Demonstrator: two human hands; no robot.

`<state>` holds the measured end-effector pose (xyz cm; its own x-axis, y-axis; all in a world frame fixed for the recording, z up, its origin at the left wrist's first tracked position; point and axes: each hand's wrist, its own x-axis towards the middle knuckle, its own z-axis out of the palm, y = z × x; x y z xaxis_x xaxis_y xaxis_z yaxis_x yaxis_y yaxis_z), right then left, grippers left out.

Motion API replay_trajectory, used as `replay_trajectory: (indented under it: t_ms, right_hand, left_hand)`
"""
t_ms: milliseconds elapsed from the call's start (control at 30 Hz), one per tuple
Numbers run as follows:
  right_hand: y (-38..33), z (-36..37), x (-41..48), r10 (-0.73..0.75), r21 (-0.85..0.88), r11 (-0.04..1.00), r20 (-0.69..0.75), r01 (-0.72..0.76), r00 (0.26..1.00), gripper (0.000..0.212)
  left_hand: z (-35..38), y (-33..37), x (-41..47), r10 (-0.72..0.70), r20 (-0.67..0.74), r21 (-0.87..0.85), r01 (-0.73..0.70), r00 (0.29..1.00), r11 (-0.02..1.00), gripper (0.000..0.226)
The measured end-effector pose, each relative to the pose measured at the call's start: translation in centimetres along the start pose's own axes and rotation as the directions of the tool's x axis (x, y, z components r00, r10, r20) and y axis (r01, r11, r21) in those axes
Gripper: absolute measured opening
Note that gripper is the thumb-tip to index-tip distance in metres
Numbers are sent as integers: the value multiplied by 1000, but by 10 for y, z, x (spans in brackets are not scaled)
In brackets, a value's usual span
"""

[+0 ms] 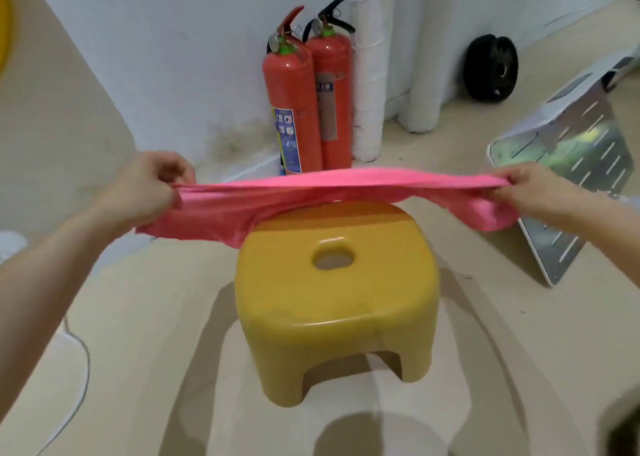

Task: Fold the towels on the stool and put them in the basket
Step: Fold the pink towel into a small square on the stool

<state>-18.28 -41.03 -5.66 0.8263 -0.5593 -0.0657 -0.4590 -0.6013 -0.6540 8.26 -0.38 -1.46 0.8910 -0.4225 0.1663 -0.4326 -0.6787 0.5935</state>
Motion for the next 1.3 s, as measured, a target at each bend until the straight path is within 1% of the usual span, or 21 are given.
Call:
replay_trajectory:
  t_ms: [33,67,100,133,200,267,333,367,433,467,533,600,667,733,800,867,900,1000,1100,1200,1300]
  right_hand:
    - [16,4,-8,88,-105,992,207,-68,974,18]
    - [29,7,-16,152,-200,976,340,-86,928,15]
    - [36,10,-23,193,-233,967,433,-98,880,13]
    - [38,12,-29,217,-204,970,489,-131,845,11]
    - [31,9,-33,220,-143,975,531,-169,818,7]
    - [16,2,-29,167,-183,980,518,-82,839,25]
    - [-11,-1,-27,97,-226,973,545,35,833,21]
    - [-28,0,-29,60,-197,978,595,73,802,17]
    - [-63,7,-38,-29,-38,997,671,73,741,13]
    - [-80,11,-44,-86,56,996,677,65,731,13]
    - [-108,20,-52,-183,229,972,618,47,765,11]
    - [-127,26,-57,-231,433,901,528,-25,817,15]
    - [-140,28,-61,-257,634,766,450,-104,855,22]
    - [-150,29,-63,-301,781,609,385,-135,872,27]
    - [-158,28,-63,-325,870,474,315,-134,892,38]
    - [-163,27,-63,-322,904,415,251,-102,913,49]
    - [-165,26,-65,-314,914,395,224,-88,923,47]
    - [-168,22,-67,-265,940,334,171,-76,949,37]
    - [-169,19,-70,-249,936,352,116,-22,961,24]
    - [-173,19,-75,-271,908,412,39,79,962,14]
    - [-175,21,-80,-297,872,456,-41,180,954,23]
  left_hand:
    - [7,-11,-10,-14,198,110,-8,980,994,48]
    - [14,-20,-20,-58,374,199,-19,926,980,44]
    - [19,-29,-28,-114,515,268,-33,850,963,38]
    - [22,-37,-35,-157,619,311,-57,770,949,31]
    - [22,-42,-40,-172,689,293,-54,704,955,24]
    - [16,-33,-36,-123,669,81,93,733,992,36]
    - [13,-11,-31,-77,643,-208,270,762,940,50]
    - [13,4,-31,-33,638,-331,313,769,890,49]
    - [16,38,-34,57,618,-512,347,784,786,35]
    - [18,55,-36,98,609,-575,353,787,738,25]
    - [23,84,-41,151,595,-665,377,790,644,19]
    - [27,112,-46,190,528,-766,368,828,527,23]
    - [30,136,-51,232,441,-862,337,867,380,21]
    - [32,153,-55,306,403,-901,316,862,298,19]
    - [32,160,-57,407,415,-898,294,814,328,32]
    - [30,165,-61,510,406,-897,225,758,381,48]
    - [29,168,-62,537,383,-895,159,752,416,53]
    - [27,176,-68,535,216,-769,-196,817,609,48]
    - [26,178,-72,511,40,-606,-385,859,696,38]
    - [27,178,-74,597,-51,-370,-570,801,734,20]
    - [23,178,-72,653,-63,-219,-649,755,729,10]
